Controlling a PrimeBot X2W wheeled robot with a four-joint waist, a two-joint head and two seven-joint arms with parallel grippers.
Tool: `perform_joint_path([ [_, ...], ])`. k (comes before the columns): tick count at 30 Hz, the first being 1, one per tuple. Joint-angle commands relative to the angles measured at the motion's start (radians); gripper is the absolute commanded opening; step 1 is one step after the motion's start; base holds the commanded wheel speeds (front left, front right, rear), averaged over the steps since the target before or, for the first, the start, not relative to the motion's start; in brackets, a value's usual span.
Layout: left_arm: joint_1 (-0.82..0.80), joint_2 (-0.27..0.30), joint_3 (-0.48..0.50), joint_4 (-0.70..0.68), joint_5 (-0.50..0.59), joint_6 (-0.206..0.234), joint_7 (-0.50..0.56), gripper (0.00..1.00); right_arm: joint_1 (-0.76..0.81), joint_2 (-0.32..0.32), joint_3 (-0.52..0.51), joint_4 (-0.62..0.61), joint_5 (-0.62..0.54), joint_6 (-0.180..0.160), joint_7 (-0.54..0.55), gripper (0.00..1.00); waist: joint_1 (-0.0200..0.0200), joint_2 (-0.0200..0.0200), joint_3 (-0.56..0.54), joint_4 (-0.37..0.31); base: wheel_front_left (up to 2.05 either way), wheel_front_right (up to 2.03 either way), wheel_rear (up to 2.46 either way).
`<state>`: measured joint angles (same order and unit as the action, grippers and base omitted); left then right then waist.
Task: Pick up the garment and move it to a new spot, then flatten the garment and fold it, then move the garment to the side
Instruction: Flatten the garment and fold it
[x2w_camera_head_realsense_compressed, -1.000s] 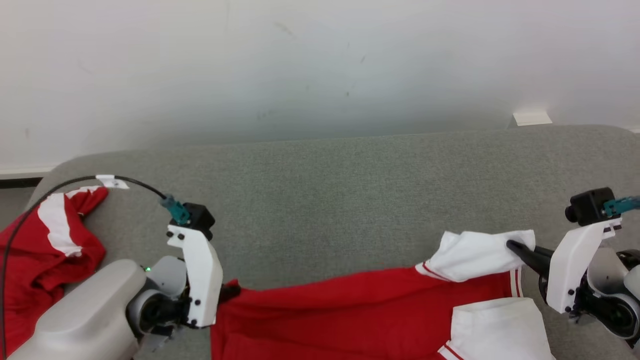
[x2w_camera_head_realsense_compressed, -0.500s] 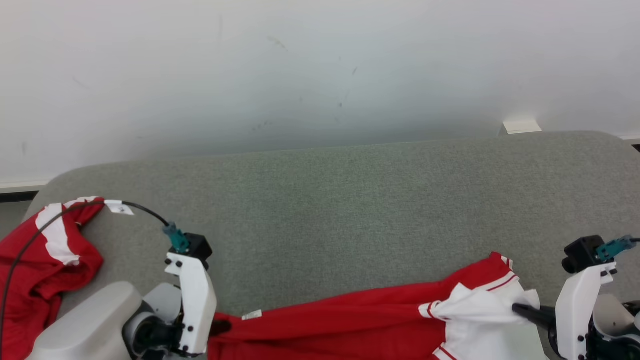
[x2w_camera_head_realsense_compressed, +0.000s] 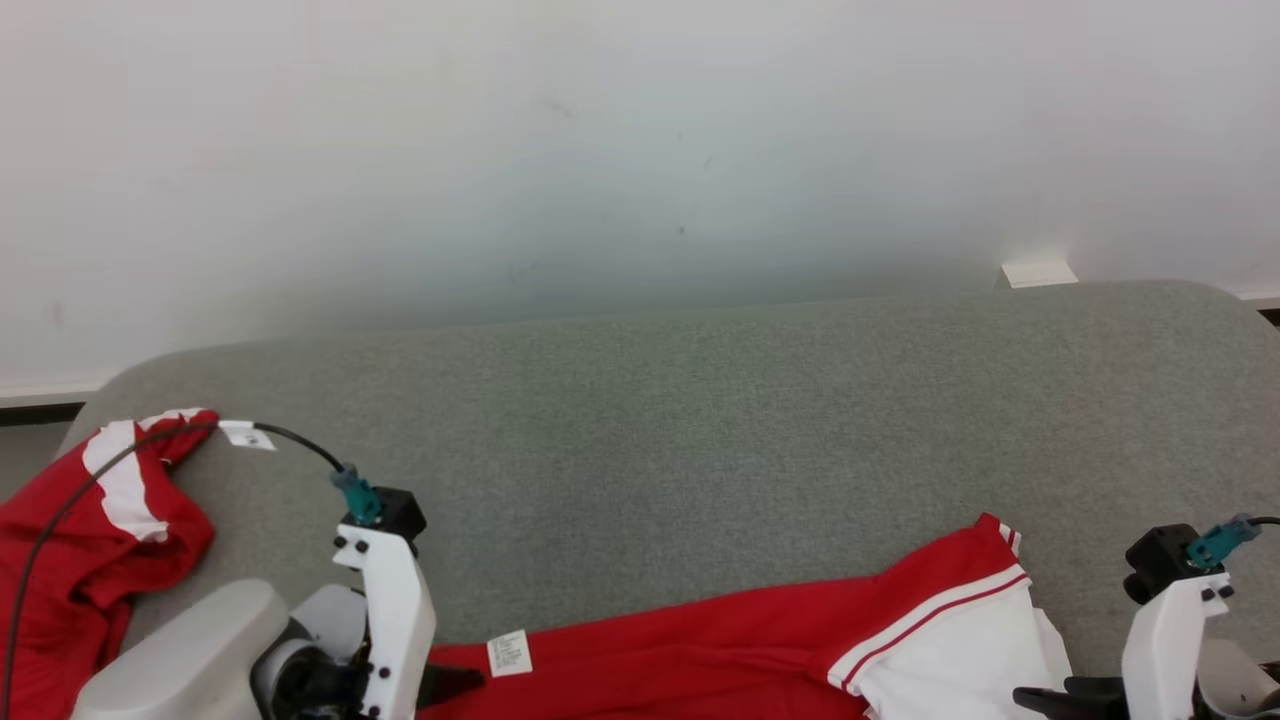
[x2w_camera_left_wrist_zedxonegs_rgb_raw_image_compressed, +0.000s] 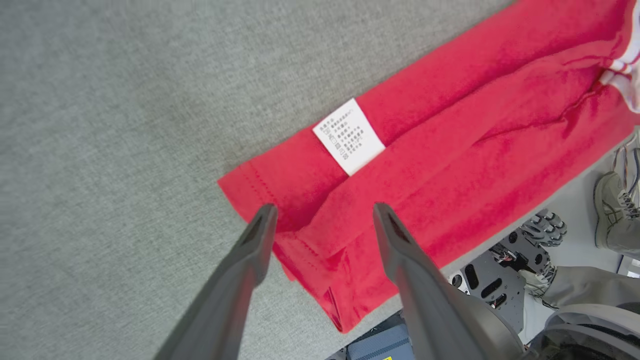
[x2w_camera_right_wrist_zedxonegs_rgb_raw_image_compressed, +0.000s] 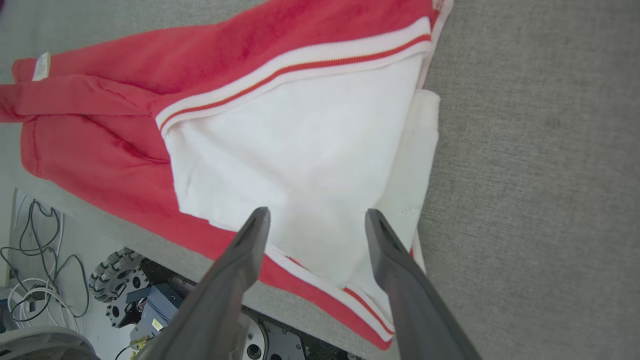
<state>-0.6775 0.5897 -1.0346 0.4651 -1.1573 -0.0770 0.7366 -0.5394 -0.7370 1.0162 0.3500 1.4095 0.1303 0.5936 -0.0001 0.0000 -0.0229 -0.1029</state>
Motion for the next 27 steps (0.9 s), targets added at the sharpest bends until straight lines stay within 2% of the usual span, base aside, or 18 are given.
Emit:
perform_joint_path([
  [1,0.002,0.011,0.007,-0.005,-0.008,0.003,-0.009,1.0,0.019,-0.015,-0.008,-0.005,0.009,0.001,0.0,1.0,0.0001,0.0,-0.005,0.0,0.0,0.0,0.0],
  [6,-0.014,0.031,0.034,-0.035,0.044,0.022,-0.108,1.0,0.027,-0.045,-0.07,-0.037,0.006,0.001,-0.086,1.0,0.0001,0.0,-0.017,0.001,0.0,0.0,0.0],
  [11,0.011,0.041,0.081,-0.079,0.099,0.072,-0.294,1.0,0.043,-0.041,-0.165,-0.053,-0.031,0.001,-0.286,1.0,0.0001,0.0,-0.024,0.004,0.0,0.0,0.0],
  [16,0.047,0.052,0.137,-0.14,0.175,0.165,-0.513,1.0,0.077,-0.017,-0.28,-0.044,-0.104,0.001,-0.539,1.0,0.0001,0.0,-0.024,0.009,0.0,0.0,0.0],
  [21,0.115,0.065,0.196,-0.211,0.235,0.284,-0.726,1.0,0.12,0.025,-0.39,-0.007,-0.263,0.001,-0.771,1.0,0.0001,0.0,-0.026,0.015,0.0,0.0,0.0],
  [22,0.133,0.066,0.207,-0.227,0.243,0.307,-0.764,1.0,0.128,0.036,-0.416,0.006,-0.303,0.001,-0.801,1.0,0.0001,0.0,-0.026,0.017,0.0,0.0,0.0],
  [24,0.172,0.063,0.234,-0.259,0.258,0.353,-0.847,1.0,0.157,0.098,-0.498,0.017,-0.353,0.001,-0.838,1.0,0.0001,0.0,-0.027,0.02,0.0,0.0,0.0],
  [27,0.249,0.046,0.265,-0.299,0.247,0.409,-0.937,1.0,0.219,0.165,-0.633,0.009,-0.459,0.001,-0.857,1.0,0.0001,0.0,-0.03,0.026,0.0,0.0,0.0],
])
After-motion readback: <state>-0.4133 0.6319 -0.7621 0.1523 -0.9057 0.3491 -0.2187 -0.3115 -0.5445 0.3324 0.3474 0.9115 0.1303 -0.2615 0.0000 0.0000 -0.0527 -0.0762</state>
